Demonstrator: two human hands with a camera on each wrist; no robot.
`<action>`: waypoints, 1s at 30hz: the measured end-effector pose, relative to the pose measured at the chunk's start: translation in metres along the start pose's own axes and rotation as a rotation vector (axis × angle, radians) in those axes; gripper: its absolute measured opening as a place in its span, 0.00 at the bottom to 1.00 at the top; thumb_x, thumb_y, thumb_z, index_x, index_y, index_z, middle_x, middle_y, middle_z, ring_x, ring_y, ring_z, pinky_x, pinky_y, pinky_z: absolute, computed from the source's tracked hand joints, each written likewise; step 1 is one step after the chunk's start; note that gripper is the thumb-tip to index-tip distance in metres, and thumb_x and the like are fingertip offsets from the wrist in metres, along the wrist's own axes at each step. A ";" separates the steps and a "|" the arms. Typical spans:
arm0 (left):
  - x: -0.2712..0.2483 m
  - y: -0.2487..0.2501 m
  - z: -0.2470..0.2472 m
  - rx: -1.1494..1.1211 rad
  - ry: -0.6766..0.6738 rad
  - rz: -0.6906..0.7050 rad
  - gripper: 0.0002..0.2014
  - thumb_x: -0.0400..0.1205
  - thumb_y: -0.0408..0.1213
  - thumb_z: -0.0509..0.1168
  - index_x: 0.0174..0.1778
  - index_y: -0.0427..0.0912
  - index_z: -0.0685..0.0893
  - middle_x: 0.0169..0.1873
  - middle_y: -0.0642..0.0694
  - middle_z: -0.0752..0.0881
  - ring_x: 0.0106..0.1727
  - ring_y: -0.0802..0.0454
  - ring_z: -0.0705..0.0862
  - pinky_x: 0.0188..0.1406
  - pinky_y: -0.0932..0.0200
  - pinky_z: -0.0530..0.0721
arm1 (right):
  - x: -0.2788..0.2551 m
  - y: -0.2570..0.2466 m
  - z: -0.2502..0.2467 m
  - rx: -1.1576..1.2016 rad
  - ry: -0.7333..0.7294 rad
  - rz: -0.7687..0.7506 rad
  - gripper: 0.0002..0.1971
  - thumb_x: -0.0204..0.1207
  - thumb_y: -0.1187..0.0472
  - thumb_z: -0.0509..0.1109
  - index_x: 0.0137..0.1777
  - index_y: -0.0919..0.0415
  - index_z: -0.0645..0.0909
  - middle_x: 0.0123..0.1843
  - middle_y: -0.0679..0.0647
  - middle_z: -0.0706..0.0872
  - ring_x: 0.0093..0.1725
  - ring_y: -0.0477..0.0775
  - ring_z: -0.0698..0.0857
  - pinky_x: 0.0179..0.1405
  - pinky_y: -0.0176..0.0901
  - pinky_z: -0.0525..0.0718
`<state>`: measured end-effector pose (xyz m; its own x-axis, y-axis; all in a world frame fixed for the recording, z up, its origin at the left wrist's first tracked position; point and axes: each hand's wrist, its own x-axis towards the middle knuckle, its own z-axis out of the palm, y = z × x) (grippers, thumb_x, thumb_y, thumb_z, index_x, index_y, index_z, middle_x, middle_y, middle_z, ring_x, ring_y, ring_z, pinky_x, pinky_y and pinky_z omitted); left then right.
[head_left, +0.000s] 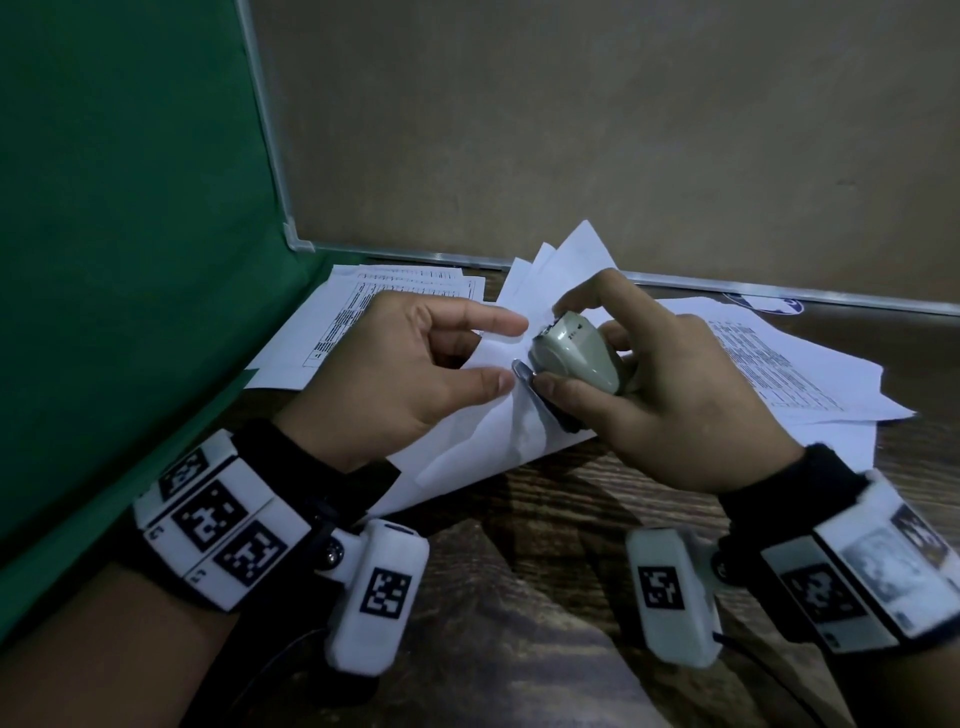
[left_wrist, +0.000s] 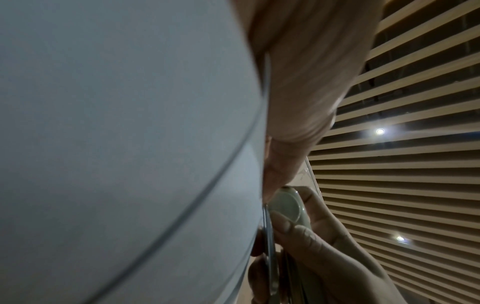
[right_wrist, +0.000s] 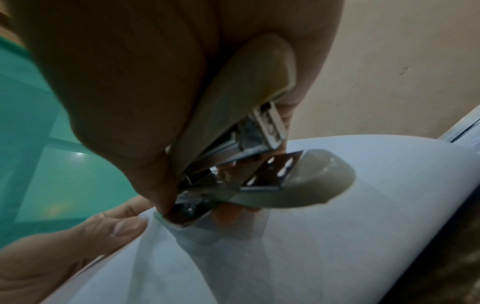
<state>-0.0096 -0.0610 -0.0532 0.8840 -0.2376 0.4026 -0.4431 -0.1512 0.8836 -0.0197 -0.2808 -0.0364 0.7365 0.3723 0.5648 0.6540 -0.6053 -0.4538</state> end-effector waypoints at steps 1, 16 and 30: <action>0.000 0.000 0.000 0.002 0.004 -0.002 0.18 0.74 0.29 0.82 0.58 0.48 0.94 0.29 0.49 0.71 0.33 0.50 0.68 0.40 0.57 0.72 | 0.000 -0.001 -0.001 0.023 -0.001 0.007 0.18 0.77 0.44 0.77 0.59 0.48 0.76 0.32 0.56 0.89 0.29 0.58 0.85 0.29 0.56 0.82; -0.002 0.008 -0.016 0.092 0.018 -0.010 0.18 0.78 0.22 0.76 0.60 0.46 0.92 0.23 0.63 0.83 0.27 0.68 0.79 0.35 0.69 0.81 | 0.001 -0.008 0.002 0.666 0.035 0.206 0.21 0.70 0.61 0.78 0.60 0.60 0.76 0.29 0.59 0.87 0.19 0.46 0.79 0.19 0.33 0.76; -0.005 0.010 -0.002 -0.003 0.094 0.023 0.16 0.75 0.23 0.80 0.54 0.47 0.94 0.30 0.48 0.89 0.35 0.56 0.83 0.47 0.54 0.86 | 0.000 -0.006 0.001 0.042 0.056 -0.012 0.18 0.75 0.48 0.81 0.58 0.48 0.78 0.33 0.53 0.90 0.30 0.56 0.88 0.31 0.57 0.84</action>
<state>-0.0179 -0.0595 -0.0454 0.8839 -0.1500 0.4430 -0.4628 -0.1436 0.8748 -0.0232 -0.2767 -0.0347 0.7186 0.3385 0.6074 0.6700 -0.5708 -0.4746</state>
